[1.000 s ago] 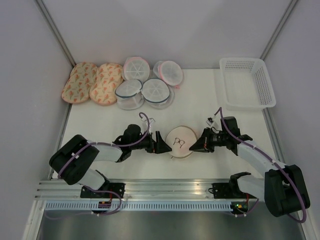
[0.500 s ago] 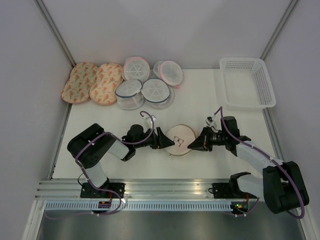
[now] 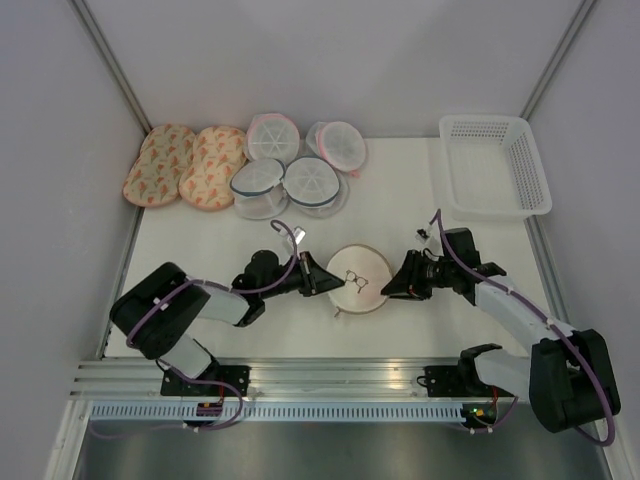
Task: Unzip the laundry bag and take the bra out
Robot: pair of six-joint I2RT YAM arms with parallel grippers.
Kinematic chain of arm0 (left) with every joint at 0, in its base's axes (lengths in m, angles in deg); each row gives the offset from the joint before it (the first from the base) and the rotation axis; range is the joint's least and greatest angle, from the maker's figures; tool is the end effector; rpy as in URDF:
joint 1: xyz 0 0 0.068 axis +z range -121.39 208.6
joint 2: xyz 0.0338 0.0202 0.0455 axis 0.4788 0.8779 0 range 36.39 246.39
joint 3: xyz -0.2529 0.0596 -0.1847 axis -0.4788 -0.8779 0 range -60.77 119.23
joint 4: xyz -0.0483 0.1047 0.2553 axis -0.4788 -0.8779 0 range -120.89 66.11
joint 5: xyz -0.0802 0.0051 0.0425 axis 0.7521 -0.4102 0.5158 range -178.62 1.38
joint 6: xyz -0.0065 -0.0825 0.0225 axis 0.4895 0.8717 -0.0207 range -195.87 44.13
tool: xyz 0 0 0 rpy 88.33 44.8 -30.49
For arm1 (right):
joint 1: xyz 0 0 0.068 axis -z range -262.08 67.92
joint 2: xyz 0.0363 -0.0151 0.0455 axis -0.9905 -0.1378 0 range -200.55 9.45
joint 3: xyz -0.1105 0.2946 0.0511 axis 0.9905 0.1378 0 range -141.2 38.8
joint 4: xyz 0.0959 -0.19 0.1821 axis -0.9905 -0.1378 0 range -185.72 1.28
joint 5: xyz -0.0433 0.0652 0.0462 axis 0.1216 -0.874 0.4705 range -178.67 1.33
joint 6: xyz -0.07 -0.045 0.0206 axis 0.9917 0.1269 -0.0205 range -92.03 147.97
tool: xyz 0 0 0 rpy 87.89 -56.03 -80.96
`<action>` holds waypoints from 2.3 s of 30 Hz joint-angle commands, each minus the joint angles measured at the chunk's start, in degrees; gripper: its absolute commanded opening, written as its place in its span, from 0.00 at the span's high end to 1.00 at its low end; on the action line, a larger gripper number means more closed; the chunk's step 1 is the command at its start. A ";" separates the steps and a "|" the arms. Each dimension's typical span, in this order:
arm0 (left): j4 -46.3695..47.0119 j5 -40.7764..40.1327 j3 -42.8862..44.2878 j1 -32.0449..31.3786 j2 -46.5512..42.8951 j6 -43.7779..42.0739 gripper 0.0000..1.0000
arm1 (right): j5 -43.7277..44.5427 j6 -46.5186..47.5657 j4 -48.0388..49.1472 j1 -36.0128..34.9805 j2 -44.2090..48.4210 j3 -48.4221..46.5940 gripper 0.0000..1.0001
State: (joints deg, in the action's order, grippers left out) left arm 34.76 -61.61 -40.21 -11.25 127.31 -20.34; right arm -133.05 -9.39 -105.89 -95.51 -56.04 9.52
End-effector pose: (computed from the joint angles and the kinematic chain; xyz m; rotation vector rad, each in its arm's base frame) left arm 0.2151 -0.2243 0.1667 0.1160 2.0579 -1.5446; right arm 0.1981 0.1016 0.1860 0.1947 2.6012 1.3196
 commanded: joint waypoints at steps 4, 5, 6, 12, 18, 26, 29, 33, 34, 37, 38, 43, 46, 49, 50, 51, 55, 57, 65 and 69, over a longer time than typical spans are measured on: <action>-25.99 -19.46 -2.90 -2.41 -18.46 5.28 0.98 | 17.12 10.73 -10.07 0.16 11.34 -7.45 0.41; -37.36 -23.80 -2.54 -3.12 -24.06 6.60 0.98 | 19.14 12.13 -10.77 0.16 12.57 -8.07 0.36; -41.56 -28.10 -2.28 -5.12 -27.16 8.09 0.98 | 19.33 12.49 -11.30 -0.01 14.93 -8.77 0.36; -56.25 -51.42 -1.76 -12.34 -37.30 21.98 0.98 | 26.76 9.95 -9.90 -8.52 18.82 -8.87 0.36; -66.64 -57.41 9.14 -16.03 -26.60 32.44 0.98 | 40.05 4.76 -6.49 -25.57 16.37 -8.69 0.37; -67.62 -58.12 16.09 -18.06 -18.67 39.22 0.98 | 57.37 -1.39 -1.12 -45.09 6.53 -10.53 0.38; -67.62 -57.59 15.83 -18.15 -19.80 40.00 0.98 | 57.74 -2.36 2.56 -48.35 1.78 -11.41 0.38; -66.65 -55.05 12.94 -18.06 -22.27 42.46 0.98 | 57.39 -3.51 4.60 -50.20 -2.00 -12.47 0.38; -66.30 -54.69 12.41 -18.06 -22.79 42.82 0.98 | 57.21 -3.42 4.69 -50.29 -2.18 -12.56 0.39; -64.81 -53.90 10.74 -18.06 -24.47 43.00 0.98 | 56.51 -3.68 5.30 -50.47 -2.53 -12.56 0.39; -64.20 -53.55 10.56 -18.15 -24.82 43.00 0.98 | 56.42 -3.77 5.39 -50.47 -2.88 -12.65 0.40; -64.19 -49.25 10.73 -18.15 -22.90 43.35 0.98 | 55.98 -3.94 6.80 -50.73 -4.11 -12.91 0.40; -63.49 -47.05 10.64 -18.15 -21.31 44.84 0.98 | 55.37 -4.03 7.32 -50.73 -6.13 -13.87 0.41; -62.44 -46.52 10.47 -18.15 -21.22 44.32 0.98 | 55.28 -4.47 6.62 -50.73 -8.07 -14.67 0.44; -62.08 -46.52 10.47 -18.15 -21.30 44.06 0.98 | 55.80 -4.56 6.53 -50.73 -8.51 -14.58 0.45; -61.82 -46.60 10.38 -18.24 -21.48 43.70 0.98 | 55.98 -4.73 6.45 -50.90 -8.68 -14.41 0.47; -61.55 -47.48 10.12 -18.24 -22.27 43.09 0.98 | 58.00 -5.88 4.70 -51.26 -9.04 -14.67 0.71; -60.85 -47.74 9.33 -18.15 -23.15 42.47 0.98 | 60.80 -6.49 0.75 -51.34 -9.30 -15.46 0.79; -60.67 -52.05 6.43 -18.15 -30.17 34.23 0.98 | 67.84 -8.60 -17.16 -51.78 -8.69 -16.95 1.00; -60.76 -52.67 3.71 -17.98 -35.53 29.12 0.98 | 72.58 -9.92 -23.51 -51.78 -8.77 -16.78 1.00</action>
State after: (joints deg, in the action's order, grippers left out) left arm -25.67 -110.79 -34.75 -29.61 96.07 16.21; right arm -70.25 -18.68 -112.99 -147.92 -65.09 -7.92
